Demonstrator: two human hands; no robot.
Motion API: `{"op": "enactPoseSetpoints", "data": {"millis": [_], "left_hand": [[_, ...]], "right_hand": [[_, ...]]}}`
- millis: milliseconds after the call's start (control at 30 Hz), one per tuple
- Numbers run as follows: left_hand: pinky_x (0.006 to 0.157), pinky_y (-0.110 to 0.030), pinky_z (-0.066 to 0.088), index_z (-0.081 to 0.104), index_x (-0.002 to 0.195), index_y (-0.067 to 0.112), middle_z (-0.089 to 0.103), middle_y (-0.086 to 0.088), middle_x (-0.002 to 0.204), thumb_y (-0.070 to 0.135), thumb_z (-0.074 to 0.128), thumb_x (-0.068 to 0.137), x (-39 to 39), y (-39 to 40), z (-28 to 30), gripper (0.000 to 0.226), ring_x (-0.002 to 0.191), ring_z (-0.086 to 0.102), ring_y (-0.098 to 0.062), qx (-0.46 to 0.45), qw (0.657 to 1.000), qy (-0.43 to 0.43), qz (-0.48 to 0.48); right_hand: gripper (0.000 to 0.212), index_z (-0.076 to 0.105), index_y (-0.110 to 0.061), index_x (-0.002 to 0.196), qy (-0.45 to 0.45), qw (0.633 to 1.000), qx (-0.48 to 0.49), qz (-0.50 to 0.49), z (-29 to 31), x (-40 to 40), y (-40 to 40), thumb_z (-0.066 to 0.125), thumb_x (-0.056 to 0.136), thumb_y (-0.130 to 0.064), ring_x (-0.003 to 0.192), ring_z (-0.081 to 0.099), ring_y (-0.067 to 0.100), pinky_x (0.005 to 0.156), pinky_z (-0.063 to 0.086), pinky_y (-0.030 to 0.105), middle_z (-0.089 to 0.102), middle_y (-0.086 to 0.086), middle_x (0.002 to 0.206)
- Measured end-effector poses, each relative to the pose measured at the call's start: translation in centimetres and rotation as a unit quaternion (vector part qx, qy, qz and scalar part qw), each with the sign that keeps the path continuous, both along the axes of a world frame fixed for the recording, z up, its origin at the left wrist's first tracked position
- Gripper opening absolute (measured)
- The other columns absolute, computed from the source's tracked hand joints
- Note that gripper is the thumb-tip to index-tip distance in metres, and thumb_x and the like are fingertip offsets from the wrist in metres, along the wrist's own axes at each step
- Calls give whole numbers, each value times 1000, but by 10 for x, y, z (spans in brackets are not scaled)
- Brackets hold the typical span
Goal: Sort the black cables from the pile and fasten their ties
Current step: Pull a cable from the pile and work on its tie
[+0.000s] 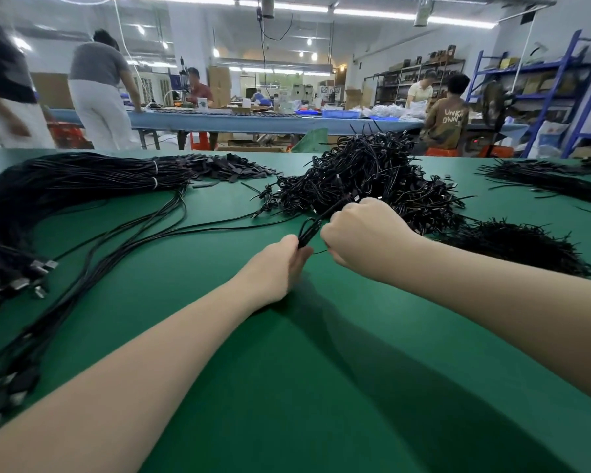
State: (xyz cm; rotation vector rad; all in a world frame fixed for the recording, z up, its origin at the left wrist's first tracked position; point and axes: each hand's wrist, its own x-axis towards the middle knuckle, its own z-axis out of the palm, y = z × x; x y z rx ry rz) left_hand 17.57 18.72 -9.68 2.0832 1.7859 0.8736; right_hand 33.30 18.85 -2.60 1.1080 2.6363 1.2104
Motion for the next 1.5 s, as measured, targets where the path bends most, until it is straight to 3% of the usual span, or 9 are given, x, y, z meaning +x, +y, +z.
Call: {"op": "enactPoseSetpoints", "data": {"millis": [300, 467, 567, 633, 800, 900, 1033, 1167, 1500], "left_hand": [[68, -34, 34, 34, 97, 18, 64, -11, 107, 41, 25, 103, 17, -6, 2, 26, 97, 62, -35, -2, 977, 208, 44], [48, -31, 17, 43, 106, 16, 66, -4, 98, 43, 25, 103, 21, -13, 2, 33, 80, 65, -31, 127, 923, 362, 29], [50, -32, 17, 45, 104, 15, 65, -3, 95, 41, 23, 103, 19, -19, 3, 33, 74, 61, -32, 196, 903, 381, -27], [57, -33, 22, 42, 94, 18, 64, -3, 90, 38, 28, 102, 17, -22, 3, 26, 73, 58, -33, 221, 916, 327, -66], [54, -37, 26, 35, 78, 18, 44, 8, 63, 40, 34, 96, 12, -22, 4, 28, 57, 43, -19, 164, 980, 1, -115], [59, -38, 37, 49, 85, 7, 48, 3, 66, 46, 34, 91, 10, -19, 2, 43, 59, 41, -14, 114, 980, -138, -87], [52, -22, 32, 49, 84, 10, 40, 4, 68, 32, 38, 102, 11, -12, 2, 31, 54, 37, -6, -23, 941, -310, -134], [41, -11, 27, 45, 80, 13, 34, 4, 68, 20, 32, 105, 12, -5, 8, 29, 47, 33, 1, -63, 899, -414, -130], [40, -11, 28, 47, 97, 19, 37, 9, 59, 33, 36, 104, 13, 0, 7, 19, 40, 33, 1, -50, 913, -403, -35]], "right_hand": [[16, 62, -28, 101, 42, 995, -60, 73, 18, -6, 2, 51, 95, -36, 101, 56, 19, 74, 39, 32, 59, -7, 104], [7, 65, -30, 86, 149, 916, -372, 34, 37, 12, 22, 62, 91, -33, 74, 57, -8, 72, 45, 16, 63, -18, 83], [7, 68, -29, 85, 217, 810, -544, -37, 35, 25, 36, 64, 90, -33, 67, 58, -8, 66, 44, 12, 67, -17, 78], [10, 70, -25, 87, 261, 680, -679, -91, 29, 34, 43, 62, 89, -31, 75, 61, 3, 69, 46, 19, 69, -10, 85], [13, 68, -20, 75, 483, 386, -784, -46, -4, 27, 46, 56, 80, -19, 62, 58, 9, 60, 43, 21, 63, -3, 73], [5, 58, -18, 76, 559, 298, -773, -25, -24, 14, 43, 56, 73, -21, 51, 46, 7, 48, 32, 18, 54, -7, 62], [12, 54, -16, 71, 611, 250, -751, -12, -41, 7, 38, 61, 74, -25, 49, 46, 6, 44, 34, 16, 48, -6, 58], [12, 59, -14, 76, 720, 266, -640, 29, -54, -12, 35, 62, 88, -15, 46, 50, 6, 43, 42, 17, 53, -3, 61], [11, 58, -9, 84, 797, 264, -543, 30, -62, -26, 31, 66, 89, -15, 47, 53, 9, 48, 48, 21, 54, -3, 53]]}}
